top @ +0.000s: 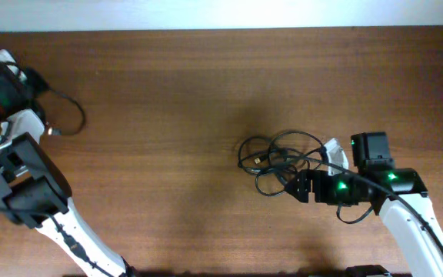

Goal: Untangle cables

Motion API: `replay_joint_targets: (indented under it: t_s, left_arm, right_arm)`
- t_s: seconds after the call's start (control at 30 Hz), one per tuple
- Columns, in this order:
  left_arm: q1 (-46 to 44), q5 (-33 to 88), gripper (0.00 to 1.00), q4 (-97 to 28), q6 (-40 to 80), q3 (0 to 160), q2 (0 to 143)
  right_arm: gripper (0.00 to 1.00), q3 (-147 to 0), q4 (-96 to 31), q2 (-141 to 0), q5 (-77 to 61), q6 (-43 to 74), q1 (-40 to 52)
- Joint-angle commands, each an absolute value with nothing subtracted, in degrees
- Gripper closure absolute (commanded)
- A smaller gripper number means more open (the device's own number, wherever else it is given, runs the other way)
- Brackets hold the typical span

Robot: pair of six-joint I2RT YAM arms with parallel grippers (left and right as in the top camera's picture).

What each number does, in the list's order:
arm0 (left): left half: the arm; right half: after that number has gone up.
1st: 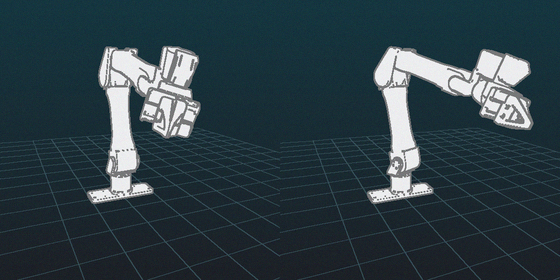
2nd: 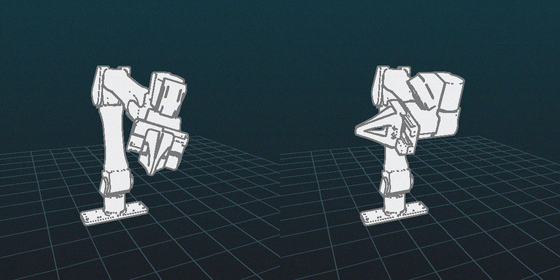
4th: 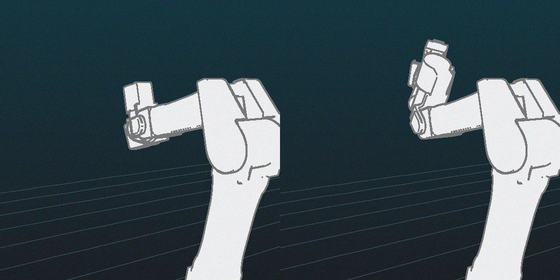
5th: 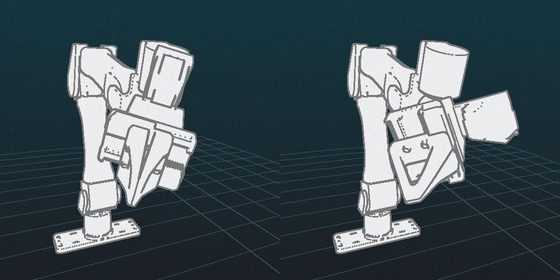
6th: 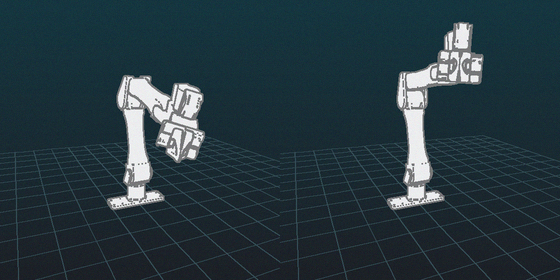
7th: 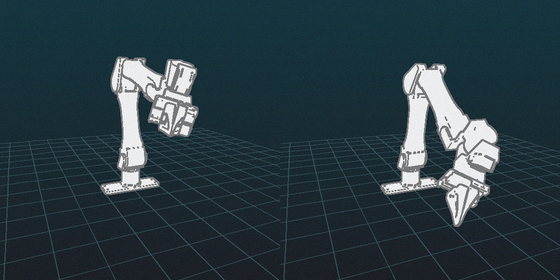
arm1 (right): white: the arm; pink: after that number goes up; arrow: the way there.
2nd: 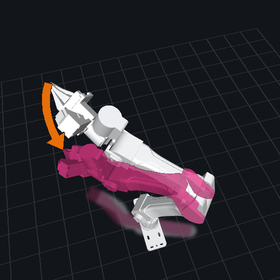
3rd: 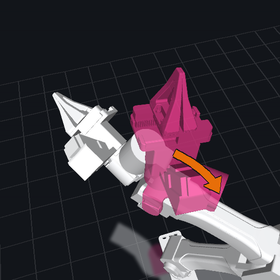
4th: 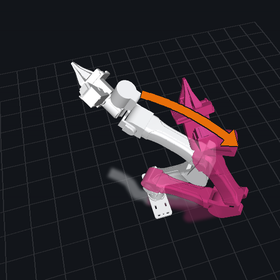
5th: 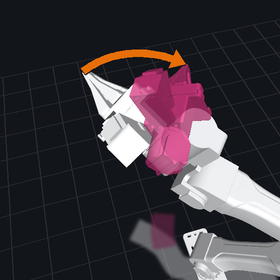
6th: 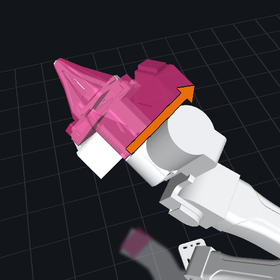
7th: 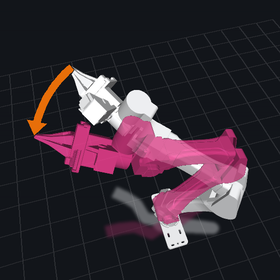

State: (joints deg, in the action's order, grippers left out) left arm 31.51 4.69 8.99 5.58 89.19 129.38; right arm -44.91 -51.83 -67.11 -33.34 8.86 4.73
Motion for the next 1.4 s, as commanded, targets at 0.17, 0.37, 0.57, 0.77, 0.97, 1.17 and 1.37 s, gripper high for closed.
replay_joint_targets:
  t_s: [0.17,0.37,0.57,0.77,0.97,1.17,1.37]
  left_arm:
    - [27.1,6.7,0.01,-21.0,12.5,93.0,125.1]
    - [22.6,30.7,0.01,-24.9,12.6,93.1,103.9]
    - [16.1,56.9,0.01,-39.8,11.9,93.1,100.3]
    - [-5.1,43.9,0.01,-60.8,4.3,93.1,100.3]
    - [-28.4,-8.8,0.01,-75.5,33.3,93.1,98.9]
    - [-45.8,-31.1,0.01,-82.4,68.3,82.2,84.4]
    - [-46.0,17.4,0.01,-22.2,70.5,55.0,82.2]
  right_arm:
    - [0.01,-45.6,-49.6,-66.7,-33.1,9.0,10.3]
    - [0.02,-45.6,-47.8,-66.7,-32.3,7.8,10.3]
    - [0.01,-46.3,-45.6,-66.7,-32.1,7.8,8.7]
    - [0.01,-53.4,-60.4,-56.9,-23.2,7.8,0.2]
    - [0.01,-53.4,-68.2,-37.9,-14.1,8.0,-7.2]
    - [0.01,-53.4,-68.6,-34.6,-14.1,11.1,-3.5]
    - [0.01,-53.4,-68.5,-34.6,-11.9,25.5,0.1]
